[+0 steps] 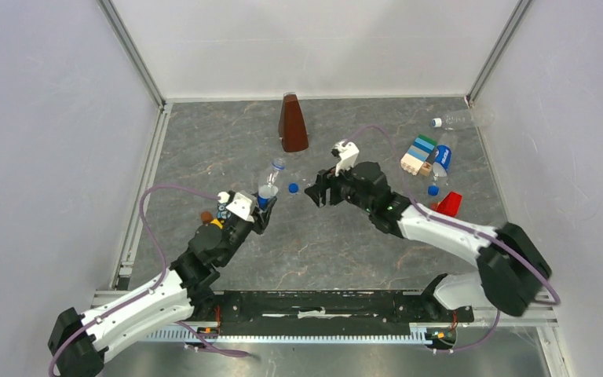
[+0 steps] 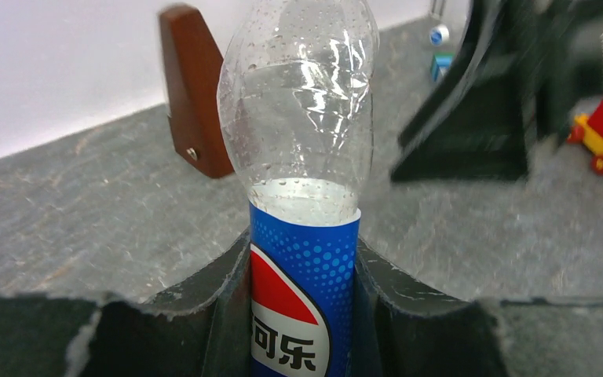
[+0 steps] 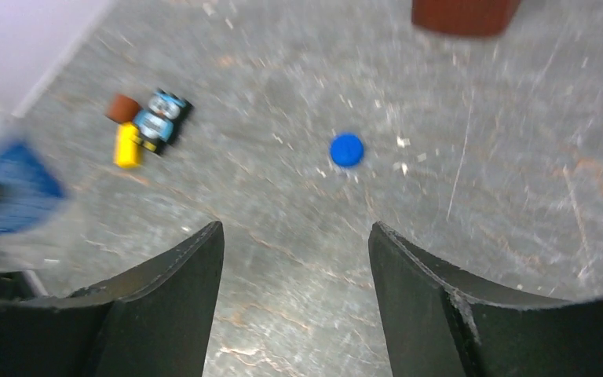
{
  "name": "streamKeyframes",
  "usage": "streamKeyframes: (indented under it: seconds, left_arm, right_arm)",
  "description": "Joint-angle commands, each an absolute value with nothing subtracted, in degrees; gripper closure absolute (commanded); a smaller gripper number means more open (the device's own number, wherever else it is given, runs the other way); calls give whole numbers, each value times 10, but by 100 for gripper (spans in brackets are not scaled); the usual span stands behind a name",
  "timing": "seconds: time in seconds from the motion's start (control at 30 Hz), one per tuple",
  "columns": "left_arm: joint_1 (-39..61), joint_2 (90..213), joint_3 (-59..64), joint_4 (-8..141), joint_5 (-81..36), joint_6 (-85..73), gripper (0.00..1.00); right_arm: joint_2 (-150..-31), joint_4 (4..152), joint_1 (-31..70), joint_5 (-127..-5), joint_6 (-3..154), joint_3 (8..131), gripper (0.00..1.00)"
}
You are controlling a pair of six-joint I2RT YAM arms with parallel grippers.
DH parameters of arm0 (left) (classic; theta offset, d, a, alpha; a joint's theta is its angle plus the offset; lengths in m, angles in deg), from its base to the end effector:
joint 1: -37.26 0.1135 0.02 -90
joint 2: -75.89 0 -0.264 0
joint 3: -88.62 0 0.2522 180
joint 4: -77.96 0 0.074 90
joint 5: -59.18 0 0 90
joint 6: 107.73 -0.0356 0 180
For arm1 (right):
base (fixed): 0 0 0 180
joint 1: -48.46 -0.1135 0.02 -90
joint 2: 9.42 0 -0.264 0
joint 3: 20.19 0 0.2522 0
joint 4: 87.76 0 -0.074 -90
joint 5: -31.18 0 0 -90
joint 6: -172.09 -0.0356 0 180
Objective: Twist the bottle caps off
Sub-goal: Place the plastic bottle at the center of the board.
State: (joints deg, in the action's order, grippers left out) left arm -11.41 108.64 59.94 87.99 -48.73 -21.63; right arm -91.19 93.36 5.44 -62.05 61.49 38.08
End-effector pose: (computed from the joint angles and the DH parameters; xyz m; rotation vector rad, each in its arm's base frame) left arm 0.1118 -0.1105 0.2496 0.4184 1.4246 -0.4051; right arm 0.2288 0.2162 0.2325 -0.4352 1.9976 0.7705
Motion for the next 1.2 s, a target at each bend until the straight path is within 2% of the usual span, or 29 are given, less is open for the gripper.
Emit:
streamKeyframes:
  seconds: [0.0, 0.2, 0.47, 0.63, 0.77, 0.8, 0.9, 0.97, 1.07, 1.1, 1.17]
  left_arm:
    - [-113, 1112, 616, 952, -434, -250, 88]
    - [-113, 1150, 617, 967, -396, -266, 85]
    - [-113, 1188, 605, 971, -353, -260, 81]
    - [-113, 1209, 590, 952, -311, -268, 78]
    - [-113, 1213, 584, 957, -299, -267, 77]
    - [-113, 1211, 583, 956, -302, -266, 74]
    - [-113, 1214, 580, 960, -304, -266, 70]
    - [-113, 1223, 579, 966, -306, -265, 68]
    - [-113, 1239, 574, 968, -300, -266, 62]
    - [-113, 1241, 574, 970, -299, -268, 56]
    - [-113, 1246, 576, 979, -306, -267, 37]
  right_arm:
    - [-811, 1026, 55, -639, 604, 343, 26]
    - [-731, 1166, 55, -683, 526, 266, 21]
    - [-772, 1283, 55, -740, 460, 250, 20]
    - [-785, 1291, 55, -742, 448, 249, 20]
    - [-785, 1285, 55, -730, 448, 249, 32]
    - [-786, 1278, 55, -731, 452, 252, 34]
    - [-791, 1271, 55, -743, 458, 260, 52]
    - [-794, 1273, 55, -754, 460, 264, 55]
    - [-793, 1263, 55, -754, 470, 269, 67]
    - [-790, 1258, 55, -747, 481, 270, 72]
    - [-785, 1235, 55, -739, 500, 275, 77]
